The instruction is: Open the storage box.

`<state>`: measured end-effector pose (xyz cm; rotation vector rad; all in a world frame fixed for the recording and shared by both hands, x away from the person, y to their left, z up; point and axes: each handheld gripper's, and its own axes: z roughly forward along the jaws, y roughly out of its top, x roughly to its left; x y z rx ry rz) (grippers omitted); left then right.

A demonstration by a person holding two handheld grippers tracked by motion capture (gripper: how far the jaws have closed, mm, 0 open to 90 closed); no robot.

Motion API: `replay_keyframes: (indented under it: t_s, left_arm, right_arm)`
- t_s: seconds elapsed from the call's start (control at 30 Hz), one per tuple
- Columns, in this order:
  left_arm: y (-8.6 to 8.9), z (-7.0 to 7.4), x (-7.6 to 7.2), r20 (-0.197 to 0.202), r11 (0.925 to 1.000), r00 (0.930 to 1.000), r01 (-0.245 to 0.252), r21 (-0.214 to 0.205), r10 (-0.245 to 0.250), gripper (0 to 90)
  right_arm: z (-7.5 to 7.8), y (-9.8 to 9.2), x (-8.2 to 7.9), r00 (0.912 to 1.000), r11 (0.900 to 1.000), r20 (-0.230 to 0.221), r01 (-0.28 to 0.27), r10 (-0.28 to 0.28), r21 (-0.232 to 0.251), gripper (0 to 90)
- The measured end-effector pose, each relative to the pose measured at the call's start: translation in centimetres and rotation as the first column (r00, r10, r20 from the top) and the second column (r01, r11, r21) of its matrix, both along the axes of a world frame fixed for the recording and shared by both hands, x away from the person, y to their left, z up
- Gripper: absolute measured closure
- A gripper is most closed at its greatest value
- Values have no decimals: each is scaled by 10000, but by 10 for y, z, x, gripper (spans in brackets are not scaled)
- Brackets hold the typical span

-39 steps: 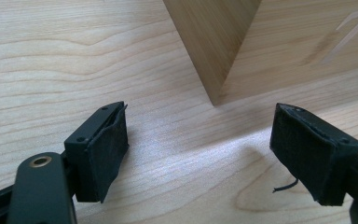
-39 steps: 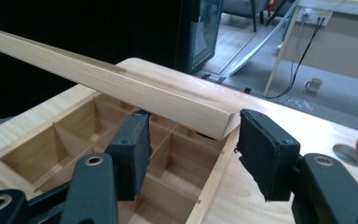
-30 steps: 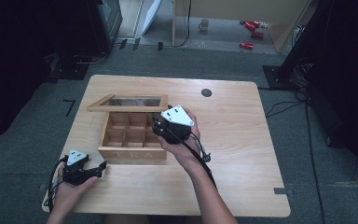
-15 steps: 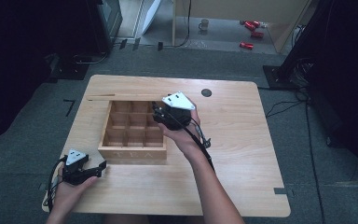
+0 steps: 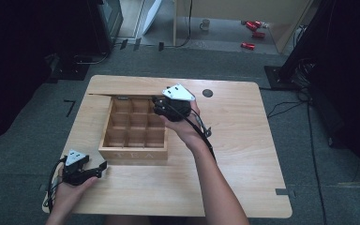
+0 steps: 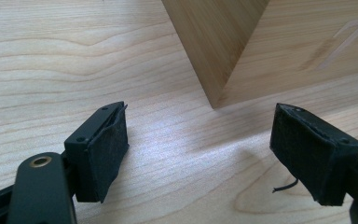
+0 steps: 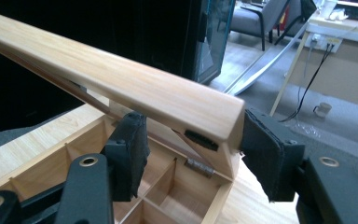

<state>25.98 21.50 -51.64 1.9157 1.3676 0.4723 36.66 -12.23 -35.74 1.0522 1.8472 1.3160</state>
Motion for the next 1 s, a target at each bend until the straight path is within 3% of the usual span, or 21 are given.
replay_keyframes:
  t_s: [0.2,0.43,0.6,0.77,1.0]
  left_arm:
    - [0,0,0,-18,10000,10000,2,-46,-3,198]
    - [0,0,0,-12,10000,10000,10,-12,-10,198]
    - [-1,0,0,-1,9999,10000,30,131,-30,198]
    - [-1,0,0,10,9998,10000,50,207,-50,198]
    - [1,0,1,-9,10000,10000,16,-21,-16,198]
  right_arm:
    - [-2,-3,18,9986,9986,60,-521,521,118,421]
    - [-7,-3,35,9977,9976,93,-670,671,-174,431]
    - [-7,-5,41,9967,9968,148,-796,798,-122,446]
    - [-9,-11,48,9936,9936,11,-1126,1126,56,470]
    - [-18,-14,58,9893,9890,-223,-1450,1444,-296,506]
